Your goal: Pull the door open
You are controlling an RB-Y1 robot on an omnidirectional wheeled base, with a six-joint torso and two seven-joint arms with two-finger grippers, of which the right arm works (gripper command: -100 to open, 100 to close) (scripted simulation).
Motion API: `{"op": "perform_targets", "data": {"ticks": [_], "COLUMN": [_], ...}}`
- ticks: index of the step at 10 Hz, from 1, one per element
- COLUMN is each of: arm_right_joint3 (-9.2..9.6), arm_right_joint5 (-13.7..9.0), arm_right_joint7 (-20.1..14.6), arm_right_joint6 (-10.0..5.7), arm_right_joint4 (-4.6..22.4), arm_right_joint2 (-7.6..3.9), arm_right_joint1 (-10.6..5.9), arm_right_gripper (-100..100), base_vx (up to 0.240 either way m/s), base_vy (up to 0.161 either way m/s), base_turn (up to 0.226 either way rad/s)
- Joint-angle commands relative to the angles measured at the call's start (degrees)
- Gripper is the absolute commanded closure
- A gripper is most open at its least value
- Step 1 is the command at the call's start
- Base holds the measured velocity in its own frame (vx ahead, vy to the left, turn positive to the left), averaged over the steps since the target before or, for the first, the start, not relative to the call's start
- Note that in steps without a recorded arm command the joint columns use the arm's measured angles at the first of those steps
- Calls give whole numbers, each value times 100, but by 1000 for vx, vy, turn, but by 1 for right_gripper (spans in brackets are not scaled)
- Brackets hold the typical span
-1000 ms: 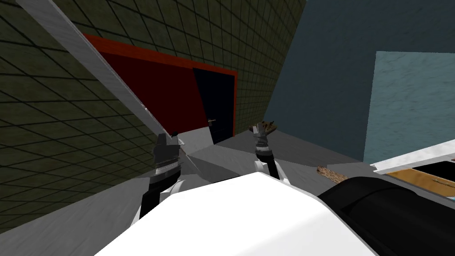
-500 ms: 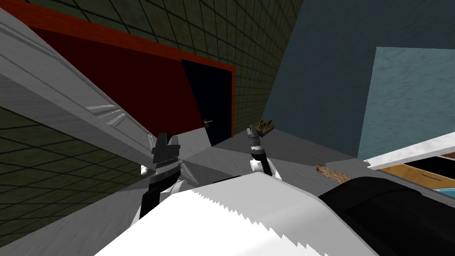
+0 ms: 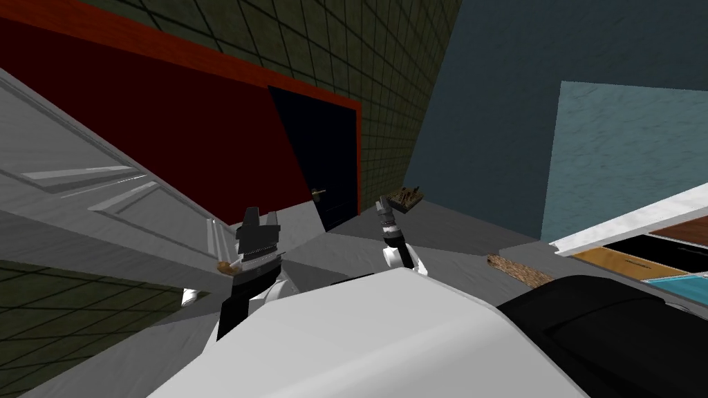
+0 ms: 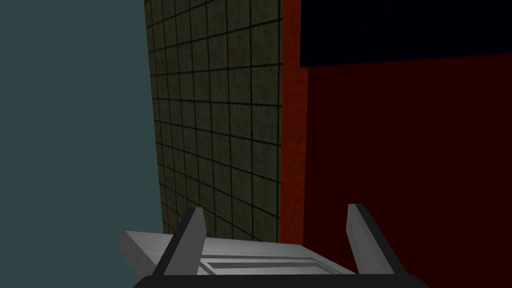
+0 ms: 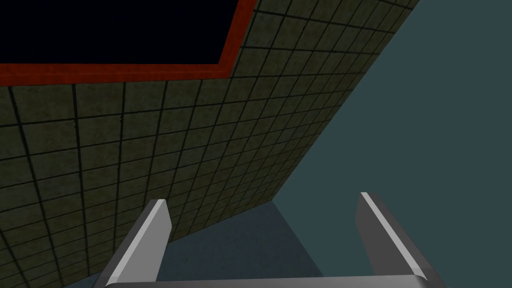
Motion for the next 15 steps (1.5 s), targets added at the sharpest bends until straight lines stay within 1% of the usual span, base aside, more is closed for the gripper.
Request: {"op": "perform_targets", "data": {"ticks": [1,3,4,6,7,10,11,13,14,15], "arm_right_joint3": [113,216,323,437,550,724,844,964,1085,1147], "arm_right_joint5": [-12,-24,-36,-49,-61,-80,-94,-107,-120,-127], "arm_right_joint7": [-42,-81,-122,-164,-207,-272,-317,-363,-408,-431], "arm_right_joint6": [25,56,87,122,156,208,244,280,316,335], "arm_right_joint4": [223,384,550,727,904,1174,1361,1549,1737,1834], "arm_right_joint2": [-21,-42,-61,-78,-94,-116,-125,-135,-144,-144], "arm_right_joint1": [-132,-234,-340,-452,-564,-735,-854,-973,-1091,-1152], "arm_right_gripper": [-100,-100,-100,-100,-100,-100,-100,-100,-100,-100], "base_vx": [111,85,91,104,115,92,99,89,117,118], "base_vy": [4,-3,2,10,19,14,4,8,23,22], "base_turn": [-69,-61,-122,-74,-100,-75,-146,-73,-96,-112]}}
